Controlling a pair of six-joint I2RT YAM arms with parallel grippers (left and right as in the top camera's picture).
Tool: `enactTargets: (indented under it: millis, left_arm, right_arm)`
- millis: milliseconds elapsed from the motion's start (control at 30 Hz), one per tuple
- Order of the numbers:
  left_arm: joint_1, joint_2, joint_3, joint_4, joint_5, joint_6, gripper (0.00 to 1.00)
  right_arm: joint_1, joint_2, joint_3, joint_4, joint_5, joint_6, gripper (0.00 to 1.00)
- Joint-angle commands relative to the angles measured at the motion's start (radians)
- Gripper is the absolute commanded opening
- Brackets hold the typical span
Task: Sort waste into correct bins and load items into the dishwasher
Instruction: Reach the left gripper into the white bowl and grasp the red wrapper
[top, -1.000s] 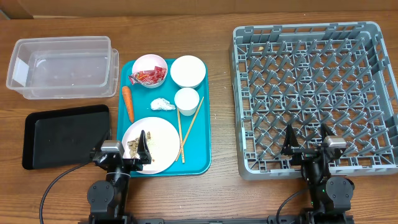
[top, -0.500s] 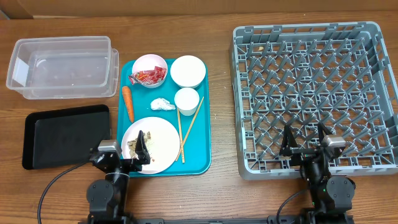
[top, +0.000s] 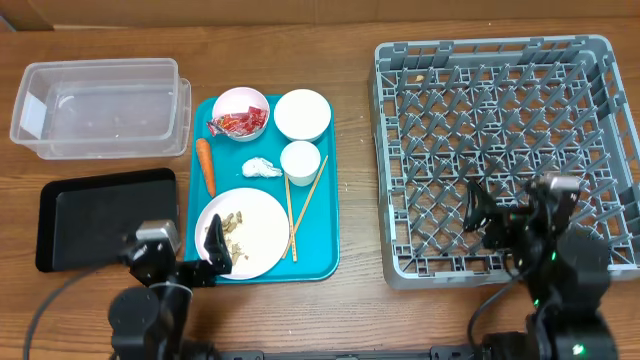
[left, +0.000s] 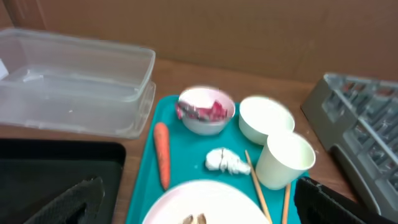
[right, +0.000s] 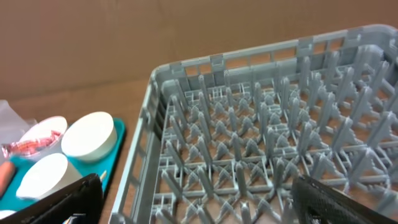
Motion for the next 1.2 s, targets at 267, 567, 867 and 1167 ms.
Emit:
enactTargets:
  millis: [267,567,867,1167]
  left_arm:
    - [-0.005,0.694,0.621,-0.384,0.117,0.010,1.00]
    - [-0.005,0.939,0.776,-0.546,0.133,0.010,1.00]
    - [-0.005,1.130,0.776,-0.329,0.132,-0.175,1.00]
    - [-0.005,1.395,0.776,-0.168,0.133,-0.470,1.00]
  right_arm:
    - [-0.005,0.383,0.408,-0.385,-0.005,-0.007,1.00]
    - [-0.005,0.417,0.409,-0.388,-0.049,-0.004,1.00]
    - [-0.005,0.417,0.409,-0.389,-0.049,-0.003,1.00]
    - [-0.005,0.417,0.409,-0.389,-0.049,-0.003,1.00]
